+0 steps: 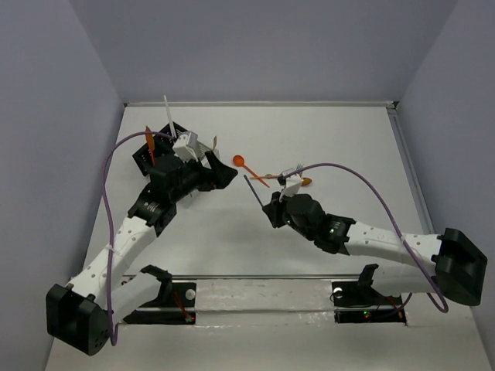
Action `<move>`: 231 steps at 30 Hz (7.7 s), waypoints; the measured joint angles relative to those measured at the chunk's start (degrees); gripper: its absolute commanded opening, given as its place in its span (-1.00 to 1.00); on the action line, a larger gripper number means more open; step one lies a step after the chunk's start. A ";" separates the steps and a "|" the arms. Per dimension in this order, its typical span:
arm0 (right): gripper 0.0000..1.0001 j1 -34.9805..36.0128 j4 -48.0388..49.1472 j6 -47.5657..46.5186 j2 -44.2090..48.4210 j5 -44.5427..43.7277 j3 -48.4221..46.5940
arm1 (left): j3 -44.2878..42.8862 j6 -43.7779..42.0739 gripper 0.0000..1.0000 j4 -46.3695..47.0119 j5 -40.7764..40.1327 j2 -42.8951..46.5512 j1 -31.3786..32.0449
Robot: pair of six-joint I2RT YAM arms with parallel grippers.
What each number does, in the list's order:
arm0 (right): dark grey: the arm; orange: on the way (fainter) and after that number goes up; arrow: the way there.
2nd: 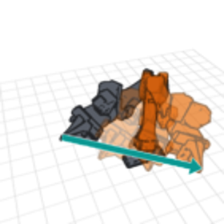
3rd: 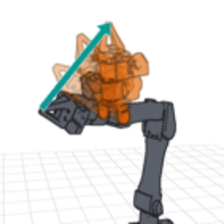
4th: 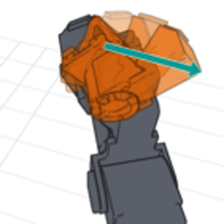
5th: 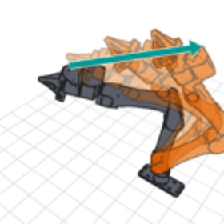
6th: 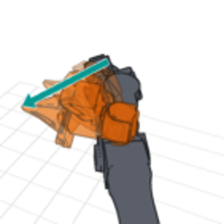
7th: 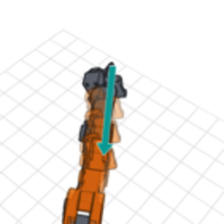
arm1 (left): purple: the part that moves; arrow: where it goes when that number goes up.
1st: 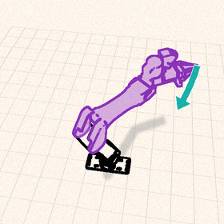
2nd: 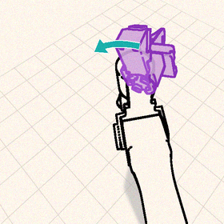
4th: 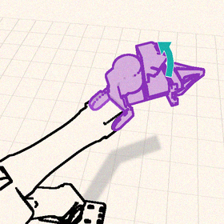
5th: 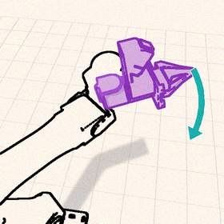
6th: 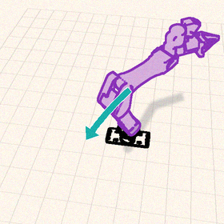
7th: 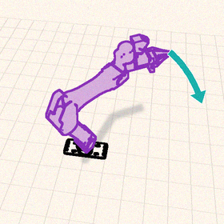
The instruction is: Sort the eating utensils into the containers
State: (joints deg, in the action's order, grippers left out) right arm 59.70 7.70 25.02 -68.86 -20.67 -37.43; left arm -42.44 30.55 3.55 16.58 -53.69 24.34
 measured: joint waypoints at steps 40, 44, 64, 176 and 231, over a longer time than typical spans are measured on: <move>-0.86 3.52 9.51 -4.70 0.09 2.47 -2.27 | 0.68 6.43 -0.50 8.48 8.24 -9.38 0.00; -0.86 3.78 9.31 -4.66 -0.44 2.75 -2.27 | 0.72 8.74 -0.88 9.75 9.55 -9.33 0.02; 0.59 3.78 8.09 -3.23 16.92 -1.79 3.93 | -10.05 2.64 -0.89 3.08 0.44 -4.96 -8.92; -0.20 -25.59 -24.35 -22.36 -28.11 17.75 -29.24 | -2.08 -11.43 0.98 -2.71 -8.96 19.67 -8.28; -0.40 -25.86 -51.21 -49.70 -60.33 30.71 -70.77 | -2.08 -11.41 0.98 -2.56 -6.19 20.81 -8.28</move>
State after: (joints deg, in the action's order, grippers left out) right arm 33.85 -43.51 -24.69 -129.19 10.04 -108.20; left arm -44.51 19.14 0.99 10.39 -32.88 16.05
